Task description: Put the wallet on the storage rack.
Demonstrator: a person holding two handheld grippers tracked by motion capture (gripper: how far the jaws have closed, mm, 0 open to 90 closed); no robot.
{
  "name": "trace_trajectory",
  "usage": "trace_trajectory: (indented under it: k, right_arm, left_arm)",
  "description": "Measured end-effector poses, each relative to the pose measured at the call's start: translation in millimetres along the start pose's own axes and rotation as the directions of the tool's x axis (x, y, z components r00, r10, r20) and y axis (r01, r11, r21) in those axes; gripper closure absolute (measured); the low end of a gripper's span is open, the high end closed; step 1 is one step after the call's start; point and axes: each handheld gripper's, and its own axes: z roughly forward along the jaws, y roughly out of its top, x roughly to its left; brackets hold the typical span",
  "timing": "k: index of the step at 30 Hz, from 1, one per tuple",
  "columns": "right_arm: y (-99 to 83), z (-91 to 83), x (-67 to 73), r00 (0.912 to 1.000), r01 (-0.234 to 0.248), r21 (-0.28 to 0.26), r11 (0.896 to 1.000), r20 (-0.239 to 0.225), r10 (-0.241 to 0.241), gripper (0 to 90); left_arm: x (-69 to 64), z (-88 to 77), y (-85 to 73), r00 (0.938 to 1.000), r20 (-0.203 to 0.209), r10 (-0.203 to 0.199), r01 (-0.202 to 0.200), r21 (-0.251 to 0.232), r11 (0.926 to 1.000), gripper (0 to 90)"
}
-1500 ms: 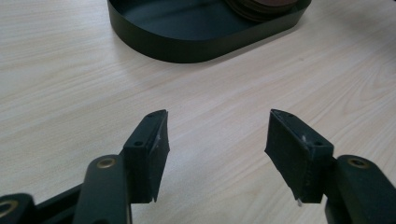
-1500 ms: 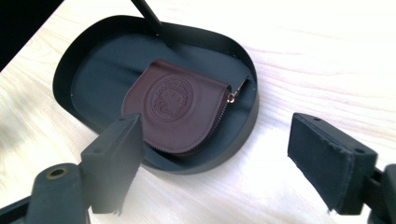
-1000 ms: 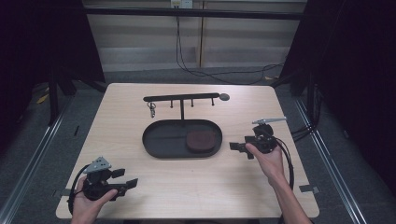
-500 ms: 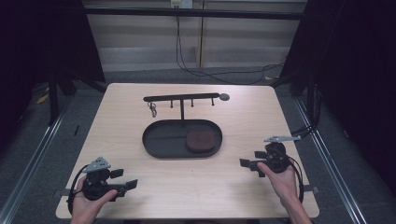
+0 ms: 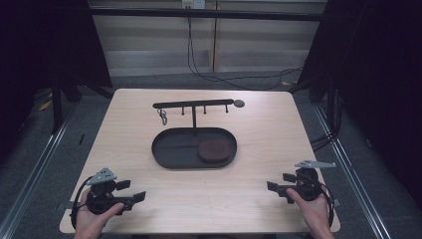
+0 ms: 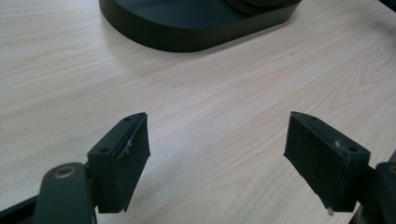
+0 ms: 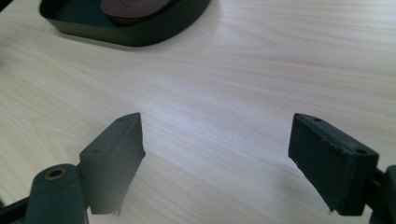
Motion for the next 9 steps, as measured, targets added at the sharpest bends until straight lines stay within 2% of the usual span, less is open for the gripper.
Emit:
trace_trajectory:
  k: [3, 5, 7, 9]
  right_arm:
    - [-8.6, 0.4, -5.4, 0.9994, -0.015, 0.014, 1.0, 0.033, 0.015, 17.5]
    - [-11.3, 0.6, -9.0, 0.9988, -0.04, 0.019, 0.999, 0.03, 0.039, 17.7]
    - [-11.4, 0.6, -10.6, 0.9982, -0.034, 0.011, 0.999, 0.049, 0.034, 17.8]
    - [-10.9, 2.3, -11.6, 0.9967, -0.022, 0.027, 0.999, 0.079, 0.02, 18.4]
  left_arm:
    - [-1.4, 0.5, 0.7, 0.9999, 0.01, 0.009, -0.009, 0.003, 1.0, 21.6]
    - [-1.6, 0.7, 0.9, 0.9997, 0.018, 0.015, -0.015, 0.007, 0.9999, 21.6]
    - [-1.7, 1.7, 1.1, 0.9997, 0.021, 0.013, -0.013, 0.009, 0.9999, 21.6]
    - [-2.1, 1.5, 1.4, 0.9996, 0.024, 0.015, -0.015, 0.009, 0.9998, 21.5]
